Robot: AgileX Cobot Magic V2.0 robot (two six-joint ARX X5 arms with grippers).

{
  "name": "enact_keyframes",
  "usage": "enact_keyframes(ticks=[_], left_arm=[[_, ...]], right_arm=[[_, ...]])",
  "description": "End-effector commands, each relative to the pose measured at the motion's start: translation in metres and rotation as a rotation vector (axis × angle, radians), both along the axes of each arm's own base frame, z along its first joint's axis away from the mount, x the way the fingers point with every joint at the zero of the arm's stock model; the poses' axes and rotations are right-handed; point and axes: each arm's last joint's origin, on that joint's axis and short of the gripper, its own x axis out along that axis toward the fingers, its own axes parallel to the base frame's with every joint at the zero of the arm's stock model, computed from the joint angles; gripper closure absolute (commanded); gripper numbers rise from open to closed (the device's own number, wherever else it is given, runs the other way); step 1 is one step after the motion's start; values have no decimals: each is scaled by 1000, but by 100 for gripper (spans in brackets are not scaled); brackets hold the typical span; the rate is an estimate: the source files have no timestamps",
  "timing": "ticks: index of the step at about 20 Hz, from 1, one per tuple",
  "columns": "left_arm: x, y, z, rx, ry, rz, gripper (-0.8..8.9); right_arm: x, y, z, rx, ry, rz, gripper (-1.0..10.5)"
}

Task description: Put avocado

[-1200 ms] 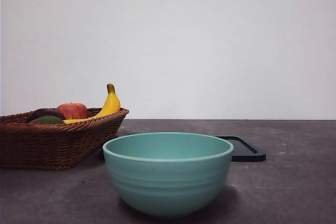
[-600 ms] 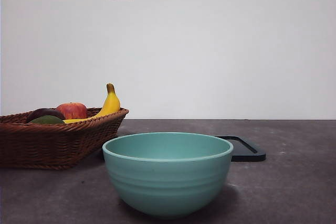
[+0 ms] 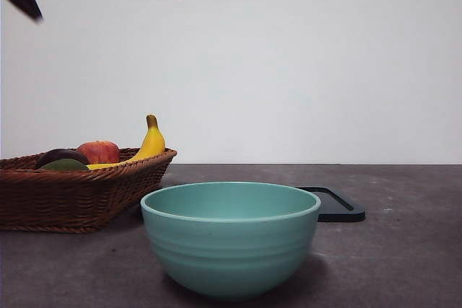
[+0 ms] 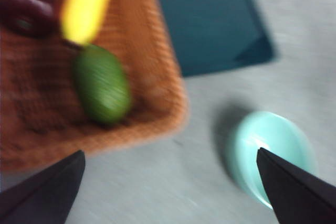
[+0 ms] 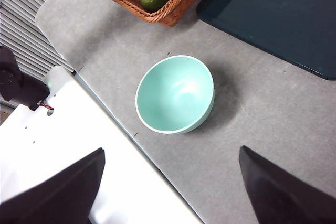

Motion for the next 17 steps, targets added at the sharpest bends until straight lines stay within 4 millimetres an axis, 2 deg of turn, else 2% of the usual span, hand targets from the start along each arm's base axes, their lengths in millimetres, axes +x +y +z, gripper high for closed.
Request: enact_keyframes(ticks=[1,5,10,14,17], left_arm=[[24,-6,-5,51,-1,21,296],[62,-22,-26,164,54,38,319],[100,-40,-52,327,100,37,319],[120,-50,-69,386,127,41,319],[128,-55,-82,394,141,32,319]], right_arm=[[1,1,5,8,-15,4,536],[1,1,5,8,-15,3,536],[1,1,5,8,-14,3,536],[1,1,5,10,-9,0,536],[1,1,5,10,-8,-1,536]])
